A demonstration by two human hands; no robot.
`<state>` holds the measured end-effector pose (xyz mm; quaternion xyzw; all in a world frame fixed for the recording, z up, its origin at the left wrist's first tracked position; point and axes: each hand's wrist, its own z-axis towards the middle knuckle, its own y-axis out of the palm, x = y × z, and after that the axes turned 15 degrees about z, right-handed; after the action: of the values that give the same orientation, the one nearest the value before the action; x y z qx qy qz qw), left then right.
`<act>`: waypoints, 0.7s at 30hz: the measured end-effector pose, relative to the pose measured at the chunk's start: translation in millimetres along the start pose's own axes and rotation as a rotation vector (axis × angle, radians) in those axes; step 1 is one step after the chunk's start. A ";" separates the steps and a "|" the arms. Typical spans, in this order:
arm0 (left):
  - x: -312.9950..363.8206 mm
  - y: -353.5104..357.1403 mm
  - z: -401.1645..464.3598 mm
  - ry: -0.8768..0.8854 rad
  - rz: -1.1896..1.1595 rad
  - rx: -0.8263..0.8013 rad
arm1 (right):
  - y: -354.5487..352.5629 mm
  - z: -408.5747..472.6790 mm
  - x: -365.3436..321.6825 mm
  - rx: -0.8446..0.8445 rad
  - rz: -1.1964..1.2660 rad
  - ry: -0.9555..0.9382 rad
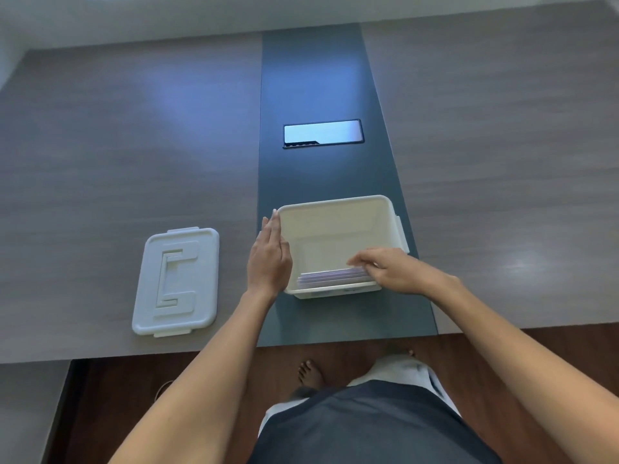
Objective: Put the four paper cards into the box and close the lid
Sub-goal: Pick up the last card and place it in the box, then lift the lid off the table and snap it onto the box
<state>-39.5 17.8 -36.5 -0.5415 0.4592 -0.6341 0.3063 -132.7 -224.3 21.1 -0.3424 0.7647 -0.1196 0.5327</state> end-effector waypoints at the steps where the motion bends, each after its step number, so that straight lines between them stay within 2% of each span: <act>1: 0.5 -0.9 -0.1 0.008 0.018 -0.002 | -2.5 3.8 -2.5 0.051 0.006 -0.035; 5: -0.7 -7.0 -2.3 -0.013 0.082 0.015 | -7.8 31.3 -8.9 0.390 0.057 -0.349; 8: -10.6 -16.2 -7.0 -0.001 0.181 0.049 | -11.3 63.2 -10.5 0.501 -0.095 -0.449; 10: -23.9 -25.0 -11.8 -0.003 0.291 0.060 | -12.9 82.5 -14.1 0.487 -0.202 -0.436; 13: -51.4 -41.5 -21.7 -0.101 0.427 0.060 | -10.1 110.0 -24.5 0.378 -0.316 -0.414; 21: -124.7 -69.3 -63.9 -0.350 0.515 0.042 | 21.4 179.7 -85.1 0.142 -0.454 -0.469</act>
<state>-65.7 171.3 -23.2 -0.5018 0.5083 -0.4422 0.5426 36.8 -120.5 -0.9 -0.4843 0.5150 -0.2063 0.6765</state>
